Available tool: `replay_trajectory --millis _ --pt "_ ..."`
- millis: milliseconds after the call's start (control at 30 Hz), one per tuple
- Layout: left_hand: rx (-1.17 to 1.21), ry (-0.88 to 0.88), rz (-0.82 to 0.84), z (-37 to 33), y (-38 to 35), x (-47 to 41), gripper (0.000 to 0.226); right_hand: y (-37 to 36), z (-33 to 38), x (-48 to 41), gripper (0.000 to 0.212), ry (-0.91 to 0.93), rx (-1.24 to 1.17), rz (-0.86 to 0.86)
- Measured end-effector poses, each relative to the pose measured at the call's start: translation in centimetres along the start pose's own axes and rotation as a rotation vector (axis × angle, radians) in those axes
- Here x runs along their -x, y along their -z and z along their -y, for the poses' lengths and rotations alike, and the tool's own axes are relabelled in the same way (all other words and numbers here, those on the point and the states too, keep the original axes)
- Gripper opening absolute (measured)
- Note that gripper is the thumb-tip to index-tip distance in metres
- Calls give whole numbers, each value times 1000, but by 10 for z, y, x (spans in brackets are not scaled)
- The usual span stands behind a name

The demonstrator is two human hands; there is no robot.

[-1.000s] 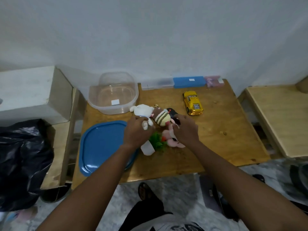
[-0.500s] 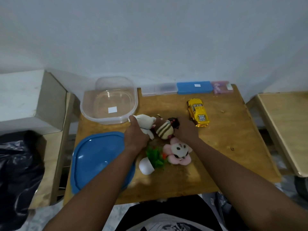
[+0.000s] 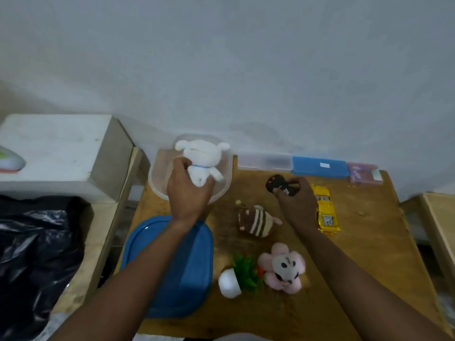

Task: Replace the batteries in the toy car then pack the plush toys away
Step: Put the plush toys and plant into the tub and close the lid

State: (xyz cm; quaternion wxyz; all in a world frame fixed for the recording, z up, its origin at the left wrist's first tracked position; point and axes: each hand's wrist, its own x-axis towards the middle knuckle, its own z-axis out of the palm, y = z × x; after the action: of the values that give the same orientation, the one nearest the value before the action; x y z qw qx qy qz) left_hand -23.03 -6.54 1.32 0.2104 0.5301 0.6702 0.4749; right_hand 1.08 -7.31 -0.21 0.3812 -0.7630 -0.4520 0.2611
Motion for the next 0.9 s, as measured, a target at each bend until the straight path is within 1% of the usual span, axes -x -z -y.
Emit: replay_trajectory --millis 133,200,267,300,400,467,533,567,667,733,833,867,900 --pt "-72 70 -29 10 0 -31 49 -26 44 -13 33 282 36 -211" --pt "-87 92 -14 17 1 -38 48 -34 58 -16 33 408 26 -257" --pt "-96 101 2 25 2 -41 47 -42 67 -16 32 531 30 -261" --pt "-100 108 2 29 2 -42 47 -47 70 -16 31 580 45 -229" --pt "-147 155 -27 34 2 -45 44 -71 76 -17 27 675 154 -56" --pt "-190 186 -29 35 3 -49 44 -90 80 -20 26 695 240 38" --pt "-251 197 3 38 6 -54 44 -108 86 -24 27 716 327 99" --pt "-319 181 23 41 9 -57 44 -117 90 -27 27 735 369 119" --pt "-624 103 92 49 15 -70 44 -141 102 -39 25 783 472 169" --pt "-761 57 151 54 17 -78 38 -155 109 -51 21 782 530 198" --pt "-816 -5 242 68 16 -81 28 -171 110 -66 8 778 664 280" --pt "-825 -22 270 74 15 -81 27 -174 108 -70 6 793 728 293" --pt "-832 -36 287 80 15 -81 27 -176 105 -72 9 808 800 297"
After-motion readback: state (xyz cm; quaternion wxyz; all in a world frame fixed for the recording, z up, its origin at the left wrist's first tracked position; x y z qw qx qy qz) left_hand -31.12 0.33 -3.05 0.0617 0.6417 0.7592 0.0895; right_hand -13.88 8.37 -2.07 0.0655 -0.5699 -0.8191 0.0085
